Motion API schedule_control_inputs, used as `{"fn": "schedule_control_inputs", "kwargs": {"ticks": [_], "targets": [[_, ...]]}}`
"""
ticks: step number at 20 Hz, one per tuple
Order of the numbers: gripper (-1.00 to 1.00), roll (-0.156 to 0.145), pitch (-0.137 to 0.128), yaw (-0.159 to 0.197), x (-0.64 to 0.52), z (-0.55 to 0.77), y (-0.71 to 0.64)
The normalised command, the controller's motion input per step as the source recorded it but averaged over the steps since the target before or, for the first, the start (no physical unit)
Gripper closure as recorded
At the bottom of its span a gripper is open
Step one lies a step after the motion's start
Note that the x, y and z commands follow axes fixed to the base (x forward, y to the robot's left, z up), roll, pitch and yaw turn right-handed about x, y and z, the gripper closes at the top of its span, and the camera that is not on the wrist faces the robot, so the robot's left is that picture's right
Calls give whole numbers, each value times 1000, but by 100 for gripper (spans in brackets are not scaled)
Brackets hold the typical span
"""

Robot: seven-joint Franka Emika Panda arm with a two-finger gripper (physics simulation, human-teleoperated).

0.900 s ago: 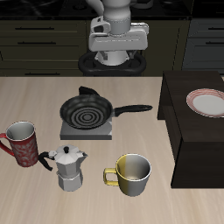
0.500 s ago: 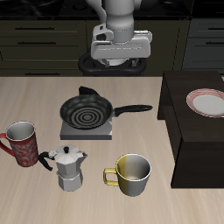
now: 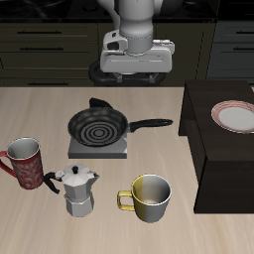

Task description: Place the white and yellow mug on the plate

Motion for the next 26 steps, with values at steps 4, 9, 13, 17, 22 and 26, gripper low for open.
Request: {"fn": "schedule_control_inputs", "kwargs": {"ticks": [4,9,13,17,22,26], "targets": [[-100,-33,-8,-7,491,16,-8],[-100,-8,21,-9,453,-71,49],[-100,-5,24,-14,436,-35,36],[-100,-24,-23,-27,396,42,28],[-100,7,1,-3,410,-44,21],[-100,12,2,22,335,-25,4]]}}
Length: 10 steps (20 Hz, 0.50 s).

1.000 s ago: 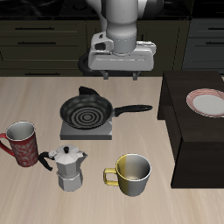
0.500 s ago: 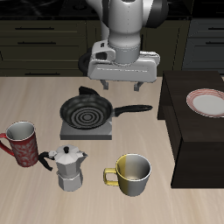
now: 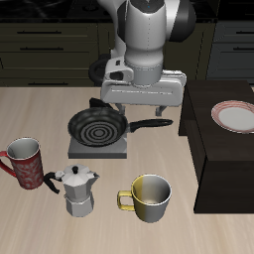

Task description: Place the white and yellow mug on the plate

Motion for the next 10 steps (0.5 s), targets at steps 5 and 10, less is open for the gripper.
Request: {"fn": "schedule_control_inputs", "kwargs": {"ticks": [5,10], "targets": [[-100,-15,-5,-8,316,-15,-11],[-100,-15,2,-30,259,-43,17]]}}
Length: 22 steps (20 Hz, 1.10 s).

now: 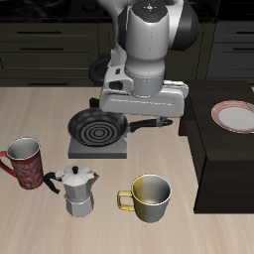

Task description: Place the white and yellow mug on the plate

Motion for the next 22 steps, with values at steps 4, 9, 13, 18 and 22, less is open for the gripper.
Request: {"fn": "schedule_control_inputs", "kwargs": {"ticks": [4,9,13,18,22], "targets": [[-100,-5,-17,-1,153,-28,76],[-100,-11,-11,5,184,5,20],[-100,20,-10,3,137,-30,65],[-100,16,-45,-2,39,-78,-1],[-100,-20,-17,13,81,-250,-140]]}}
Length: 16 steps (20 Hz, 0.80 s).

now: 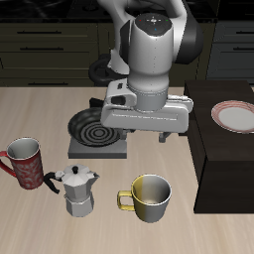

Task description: Place the white and yellow mug on the plate

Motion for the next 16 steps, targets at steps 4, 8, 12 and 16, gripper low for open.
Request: {"fn": "schedule_control_inputs", "kwargs": {"ticks": [4,8,12,16], "targets": [[-100,-13,-43,32,60,-293,-114],[-100,-30,31,-43,163,-415,-213],[-100,-20,27,-15,106,-374,-149],[-100,6,28,-28,35,-290,-59]]}}
